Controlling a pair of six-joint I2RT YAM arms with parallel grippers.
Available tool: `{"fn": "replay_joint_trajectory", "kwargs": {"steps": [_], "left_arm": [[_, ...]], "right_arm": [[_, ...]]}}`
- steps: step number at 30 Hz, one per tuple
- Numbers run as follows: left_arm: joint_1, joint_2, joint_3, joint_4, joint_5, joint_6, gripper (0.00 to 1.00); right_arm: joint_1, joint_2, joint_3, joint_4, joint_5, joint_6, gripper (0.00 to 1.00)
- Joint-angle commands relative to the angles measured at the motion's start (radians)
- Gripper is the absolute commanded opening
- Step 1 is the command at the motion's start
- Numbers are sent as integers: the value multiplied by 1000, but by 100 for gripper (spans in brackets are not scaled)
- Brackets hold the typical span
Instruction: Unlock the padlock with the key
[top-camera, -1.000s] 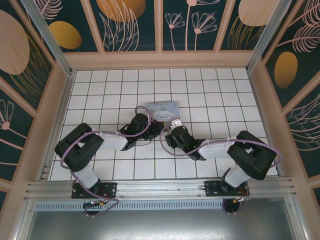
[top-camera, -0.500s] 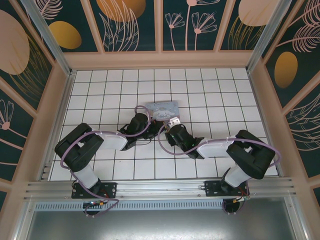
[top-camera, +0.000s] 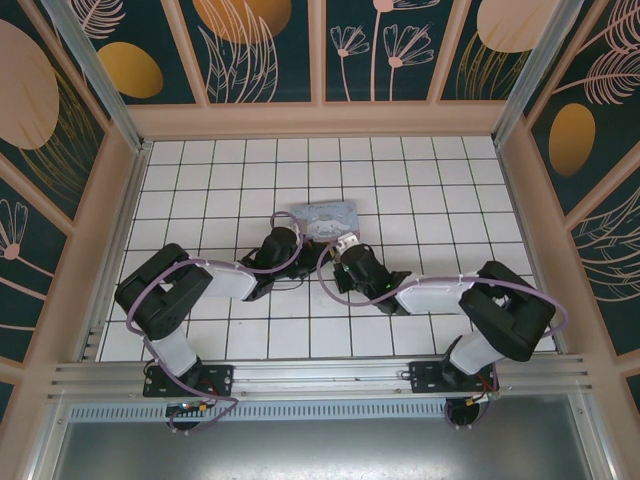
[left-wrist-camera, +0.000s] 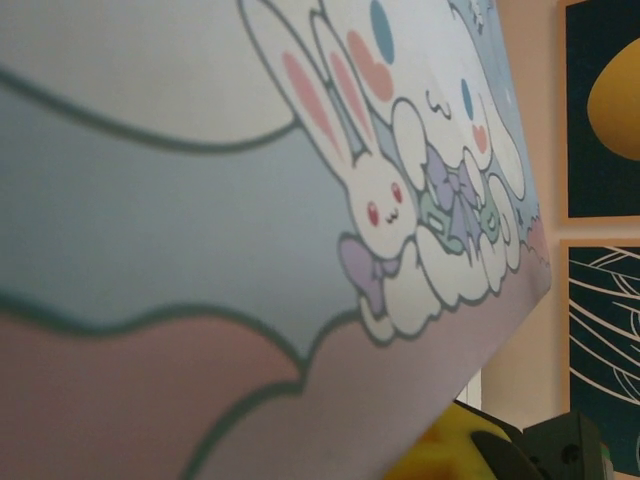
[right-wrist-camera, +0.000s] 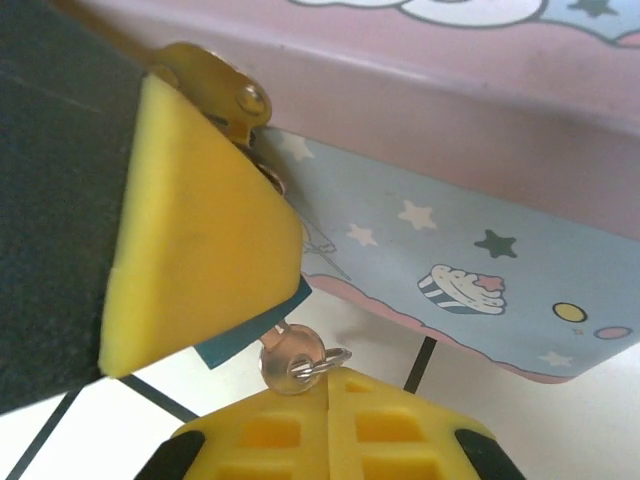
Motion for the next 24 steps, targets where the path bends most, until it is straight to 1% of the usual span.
{"fn": "replay_joint_trajectory", "kwargs": {"steps": [1,3,6,14,15,17,19,20,24], "left_arm": [[-4,17,1,-8,42,21,0],[-4,15,-3,-4,43,21,0],[-4,14,-4,-1,44,20,0],[-4,20,1,0,45,18,0],[-4,22,3,0,45,17,0],[-4,19,4,0,47,13,0],[-3,19,4,-4,47,7,0],[-4,19,6,-6,47,7,0],[-4,19,7,-8,50,6,0]], "right_arm": [[-65,-57,41,61,-116,41,3],[-103,-64,30,75,-200,68,0],[-150,-71,12,104,-310,102,0],[-179,-73,-15,101,-399,116,0],[-180,-71,-16,99,-404,118,3],[-181,-74,-26,95,-406,119,21],[-183,-86,-40,89,-401,120,32],[-186,-98,-53,89,-397,124,34],[-200,-155,-104,92,-378,142,35]]}}
